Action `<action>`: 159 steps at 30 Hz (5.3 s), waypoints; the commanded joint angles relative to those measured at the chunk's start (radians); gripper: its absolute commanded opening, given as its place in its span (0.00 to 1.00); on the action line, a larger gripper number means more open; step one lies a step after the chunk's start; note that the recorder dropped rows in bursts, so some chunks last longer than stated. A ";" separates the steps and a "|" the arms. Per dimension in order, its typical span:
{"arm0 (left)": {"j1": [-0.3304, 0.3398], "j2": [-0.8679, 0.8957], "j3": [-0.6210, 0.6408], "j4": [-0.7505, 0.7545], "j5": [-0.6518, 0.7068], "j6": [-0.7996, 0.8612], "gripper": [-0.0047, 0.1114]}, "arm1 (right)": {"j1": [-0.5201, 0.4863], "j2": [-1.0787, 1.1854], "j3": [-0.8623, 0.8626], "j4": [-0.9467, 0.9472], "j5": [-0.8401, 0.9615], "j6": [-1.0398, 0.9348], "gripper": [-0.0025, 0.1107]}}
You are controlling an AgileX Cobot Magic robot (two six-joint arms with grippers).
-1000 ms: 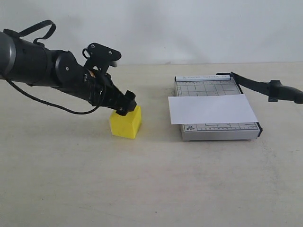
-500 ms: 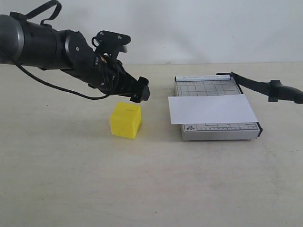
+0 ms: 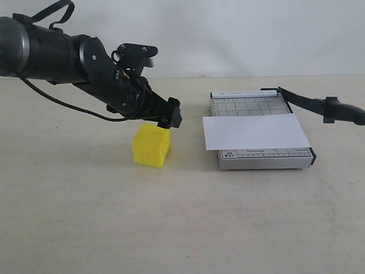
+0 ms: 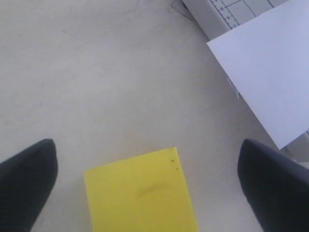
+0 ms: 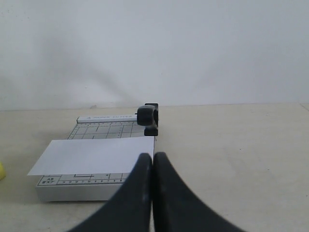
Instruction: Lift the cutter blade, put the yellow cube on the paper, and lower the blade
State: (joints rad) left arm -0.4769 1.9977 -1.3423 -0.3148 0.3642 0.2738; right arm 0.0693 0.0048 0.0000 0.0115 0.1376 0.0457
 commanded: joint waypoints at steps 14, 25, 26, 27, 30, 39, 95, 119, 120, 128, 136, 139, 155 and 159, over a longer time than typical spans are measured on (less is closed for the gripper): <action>-0.006 0.060 -0.008 -0.011 0.006 -0.012 0.86 | -0.001 -0.005 0.000 0.002 -0.009 -0.001 0.02; -0.004 0.092 -0.008 -0.010 0.003 -0.012 0.86 | -0.001 -0.005 0.000 0.002 -0.009 -0.001 0.02; -0.003 0.094 -0.008 -0.010 0.003 -0.012 0.86 | -0.001 -0.005 0.000 0.002 -0.009 -0.001 0.02; -0.003 0.094 -0.008 -0.010 0.003 -0.012 0.86 | -0.001 -0.005 0.000 0.002 -0.009 -0.001 0.02; 0.001 0.091 -0.008 -0.010 0.003 -0.012 0.86 | -0.001 -0.005 0.000 0.002 -0.009 -0.001 0.02; 0.001 0.063 -0.008 0.006 0.021 -0.012 0.86 | -0.001 -0.005 0.000 0.002 -0.009 -0.001 0.02; -0.319 0.453 -0.573 0.200 -0.128 0.071 0.08 | -0.001 -0.005 0.000 0.002 -0.009 -0.001 0.02; -0.330 0.503 -0.578 0.161 -0.185 0.032 0.08 | -0.001 -0.005 0.000 0.002 -0.009 -0.001 0.02; -0.334 0.507 -0.578 0.162 -0.185 0.032 0.08 | -0.001 -0.005 0.000 0.002 -0.009 -0.001 0.02; -0.377 0.536 -0.578 0.174 -0.209 0.054 0.08 | -0.001 -0.005 0.000 0.002 -0.009 -0.001 0.02; -0.382 0.542 -0.578 0.197 -0.234 0.059 0.08 | -0.001 -0.005 0.000 0.002 -0.009 -0.001 0.02; -0.382 0.542 -0.578 0.230 -0.236 0.059 0.08 | -0.001 -0.005 0.000 0.002 -0.009 -0.001 0.02; -0.382 0.521 -0.578 0.228 -0.285 0.059 0.13 | -0.001 -0.005 0.000 0.002 -0.009 -0.001 0.02; -0.382 0.515 -0.578 0.226 -0.287 0.059 0.31 | -0.001 -0.005 0.000 0.002 -0.009 -0.001 0.02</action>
State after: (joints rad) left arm -0.8557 2.5224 -1.9249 -0.0891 0.0708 0.3331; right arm 0.0693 0.0048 0.0000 0.0133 0.1376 0.0457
